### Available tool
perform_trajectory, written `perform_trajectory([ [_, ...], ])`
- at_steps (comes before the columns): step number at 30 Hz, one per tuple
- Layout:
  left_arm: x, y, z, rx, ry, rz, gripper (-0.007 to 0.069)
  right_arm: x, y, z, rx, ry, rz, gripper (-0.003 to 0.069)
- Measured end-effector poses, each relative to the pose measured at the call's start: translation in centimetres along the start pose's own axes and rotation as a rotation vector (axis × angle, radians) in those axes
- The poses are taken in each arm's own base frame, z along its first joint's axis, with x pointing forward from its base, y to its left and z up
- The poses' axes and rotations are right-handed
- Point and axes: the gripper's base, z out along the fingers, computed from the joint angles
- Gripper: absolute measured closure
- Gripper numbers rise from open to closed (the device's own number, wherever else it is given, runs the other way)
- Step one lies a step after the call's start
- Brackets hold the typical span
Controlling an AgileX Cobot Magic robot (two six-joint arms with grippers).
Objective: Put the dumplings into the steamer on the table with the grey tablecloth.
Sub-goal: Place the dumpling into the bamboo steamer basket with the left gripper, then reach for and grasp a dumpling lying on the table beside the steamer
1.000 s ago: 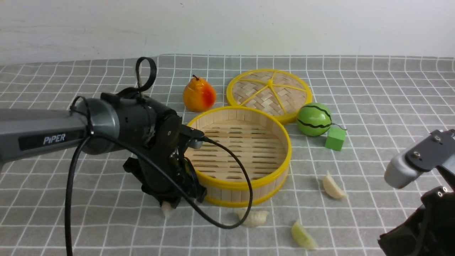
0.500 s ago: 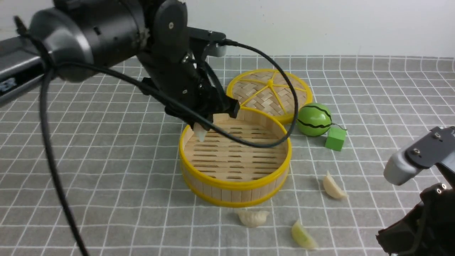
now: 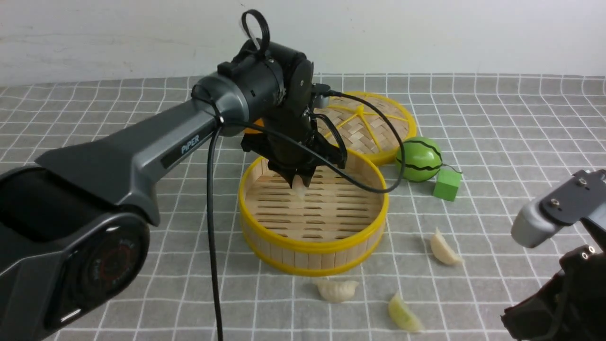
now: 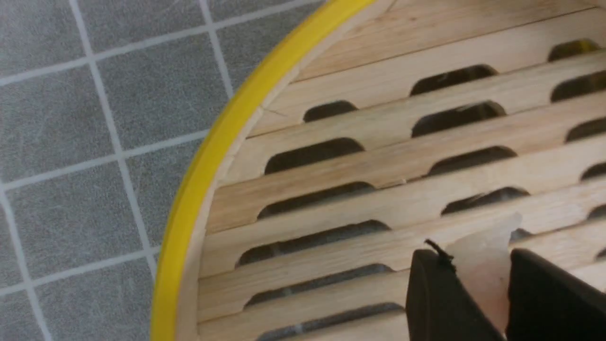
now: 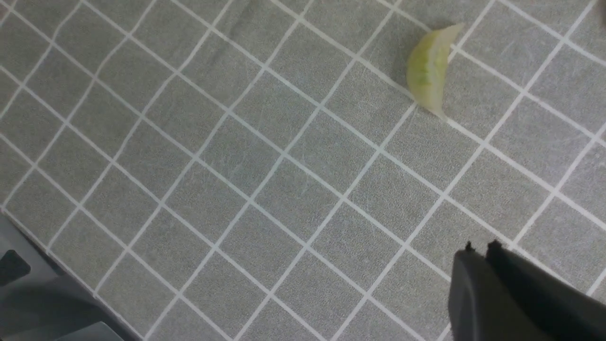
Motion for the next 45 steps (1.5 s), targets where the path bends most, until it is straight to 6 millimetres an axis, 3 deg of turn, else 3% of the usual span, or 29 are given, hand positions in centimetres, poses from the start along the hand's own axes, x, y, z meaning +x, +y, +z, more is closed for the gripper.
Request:
perform_trajectory([
  [5, 0.1, 0.5, 1.3, -0.002, 0.017, -0.014, 0.0448, 0.0, 0.0, 0.0, 0.0, 0.0, 0.0, 0.0627],
  [10, 0.1, 0.5, 1.0, 0.005, 0.023, -0.021, 0.0279, 0.0, 0.0, 0.0, 0.002, -0.004, 0.0, 0.0626],
  [12, 0.0, 0.5, -0.2, 0.005, 0.02, -0.02, 0.0208, -0.1, 0.0, 0.0, 0.005, -0.013, 0.0, 0.0626],
  [15, -0.6, 0.7, -3.9, 0.004, -0.025, 0.0, 0.0125, -0.4, 0.0, -0.1, 0.007, -0.017, -0.004, 0.0626],
  [19, -1.0, 1.0, -11.9, 0.016, -0.125, 0.023, 0.0092, -1.5, 0.0, -0.7, 0.011, 0.001, -0.041, 0.0626],
  [21, -0.4, 1.4, -16.9, 0.031, -0.167, 0.042, 0.0111, -2.4, 0.5, -0.9, 0.012, 0.012, -0.102, 0.0626],
  [23, 0.1, 1.6, -20.3, 0.047, -0.214, 0.05, 0.0146, -3.0, 1.0, -0.9, 0.007, 0.022, -0.156, 0.0626],
  [27, 1.9, 2.4, -28.5, 0.084, -0.372, 0.053, 0.0314, -4.4, 3.1, -0.4, -0.025, 0.042, -0.313, 0.0626],
  [31, 4.7, 3.3, -33.9, 0.113, -0.457, 0.047, 0.0505, -5.9, 4.7, 0.3, -0.047, 0.012, -0.388, 0.0622],
  [34, 7.8, 4.0, -35.6, 0.128, -0.448, 0.046, 0.0629, -6.8, 5.2, 1.3, -0.047, -0.016, -0.409, 0.0617],
  [37, 10.9, 4.7, -35.9, 0.125, -0.407, 0.047, 0.0638, -7.2, 5.2, 2.4, -0.045, -0.012, -0.438, 0.0615],
  [41, 17.1, 6.2, -34.5, 0.103, -0.304, 0.05, 0.0638, -7.3, 4.9, 4.5, -0.052, 0.046, -0.498, 0.0598],
  [45, 22.0, 7.3, -33.0, 0.095, -0.266, 0.05, 0.0638, -7.8, 4.7, 6.3, -0.068, 0.11, -0.519, 0.0566],
])
